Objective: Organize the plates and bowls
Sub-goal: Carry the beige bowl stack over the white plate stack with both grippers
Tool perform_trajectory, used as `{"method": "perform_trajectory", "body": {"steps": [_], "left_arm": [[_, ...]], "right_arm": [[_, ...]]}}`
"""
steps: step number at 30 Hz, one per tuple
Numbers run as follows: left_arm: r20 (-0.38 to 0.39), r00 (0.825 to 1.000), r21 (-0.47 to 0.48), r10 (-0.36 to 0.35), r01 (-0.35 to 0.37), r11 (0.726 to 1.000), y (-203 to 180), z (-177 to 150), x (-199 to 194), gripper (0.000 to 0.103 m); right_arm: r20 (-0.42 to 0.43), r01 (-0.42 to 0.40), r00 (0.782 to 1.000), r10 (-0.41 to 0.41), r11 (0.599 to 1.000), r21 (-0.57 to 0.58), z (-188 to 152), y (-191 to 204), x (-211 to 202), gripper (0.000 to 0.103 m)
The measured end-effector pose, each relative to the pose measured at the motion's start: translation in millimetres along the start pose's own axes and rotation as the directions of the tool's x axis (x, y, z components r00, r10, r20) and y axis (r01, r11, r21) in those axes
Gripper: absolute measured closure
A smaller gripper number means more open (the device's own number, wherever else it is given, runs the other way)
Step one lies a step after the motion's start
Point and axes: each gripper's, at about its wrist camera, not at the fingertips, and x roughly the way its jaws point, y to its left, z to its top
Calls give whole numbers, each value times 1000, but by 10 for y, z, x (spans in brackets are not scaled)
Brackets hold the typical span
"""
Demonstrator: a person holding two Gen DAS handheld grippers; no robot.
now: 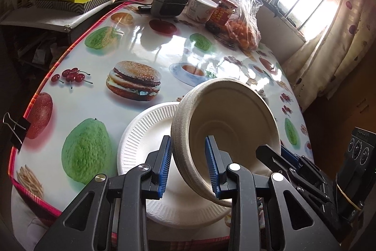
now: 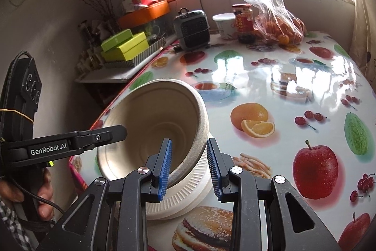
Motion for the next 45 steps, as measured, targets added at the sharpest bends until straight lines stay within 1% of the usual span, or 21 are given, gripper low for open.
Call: {"method": "perform_trajectory", "body": {"steps": [6, 24, 45], "left_arm": [[1, 1000, -18, 12, -12, 1000, 102, -44, -24, 73], [-2, 999, -23, 33, -34, 999, 208, -82, -46, 73], [-24, 999, -28, 35, -36, 999, 231, -121, 51, 73]], "right_arm": [[-10, -9, 1000, 9, 1000, -22, -11, 101, 42, 73], [-23, -12, 1000, 12, 999, -30, -31, 195, 115, 73], [-39, -7, 999, 6, 1000, -19, -62, 151, 164, 73]]}}
